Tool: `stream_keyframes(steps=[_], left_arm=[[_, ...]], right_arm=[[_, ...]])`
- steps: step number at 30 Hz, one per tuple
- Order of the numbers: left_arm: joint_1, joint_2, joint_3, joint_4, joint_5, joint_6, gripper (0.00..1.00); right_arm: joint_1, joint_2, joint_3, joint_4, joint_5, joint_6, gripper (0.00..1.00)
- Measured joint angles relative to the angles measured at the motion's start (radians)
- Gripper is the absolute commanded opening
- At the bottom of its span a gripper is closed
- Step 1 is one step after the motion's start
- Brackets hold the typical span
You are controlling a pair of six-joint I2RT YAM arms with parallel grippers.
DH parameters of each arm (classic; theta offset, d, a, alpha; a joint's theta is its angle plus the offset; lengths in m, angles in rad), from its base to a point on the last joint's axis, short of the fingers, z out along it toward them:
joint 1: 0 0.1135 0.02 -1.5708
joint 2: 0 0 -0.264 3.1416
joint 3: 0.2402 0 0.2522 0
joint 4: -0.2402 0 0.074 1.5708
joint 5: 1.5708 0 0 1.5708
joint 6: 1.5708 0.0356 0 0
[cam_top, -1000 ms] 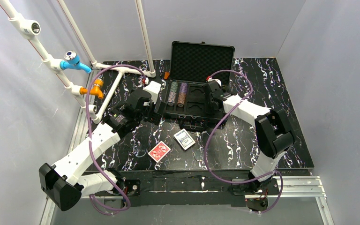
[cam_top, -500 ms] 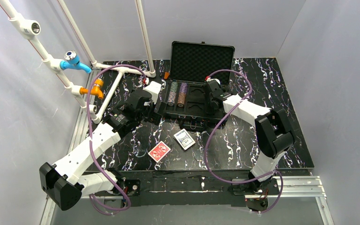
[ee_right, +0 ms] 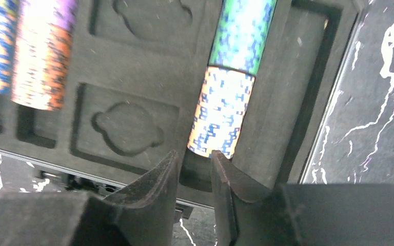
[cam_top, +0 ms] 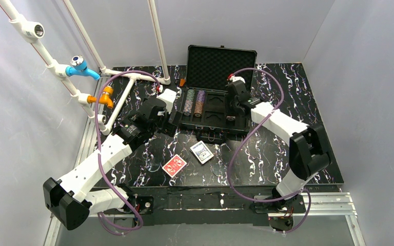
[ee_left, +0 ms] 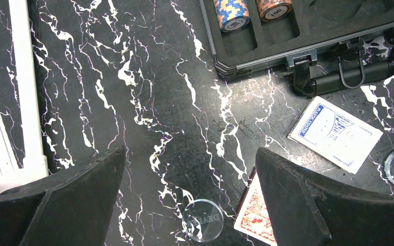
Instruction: Pack up texas hold em set
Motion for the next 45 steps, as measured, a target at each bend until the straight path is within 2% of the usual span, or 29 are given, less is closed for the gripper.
stream_keyframes(steps=[6,16,34,45], left_arm=[[0.000,-0.003,0.000,-0.001,-0.005,0.000,0.98],[0.000,-0.006,0.000,-0.003,-0.011,0.003,0.98],[0.000,-0.006,0.000,-0.003,-0.022,0.004,0.98],[0.000,-0.012,-0.001,-0.003,-0.044,0.003,0.98]], right_arm=[[-0.011,-0.071,0.055,0.010,-0.001,-0.010,0.57],[-0.011,-0.179,0.074,-0.042,-0.045,-0.013,0.70],[0.007,-0.336,-0.019,-0.207,-0.183,-0.001,0.72],[0.164,-0.349,-0.108,-0.229,-0.204,0.001,0.73]])
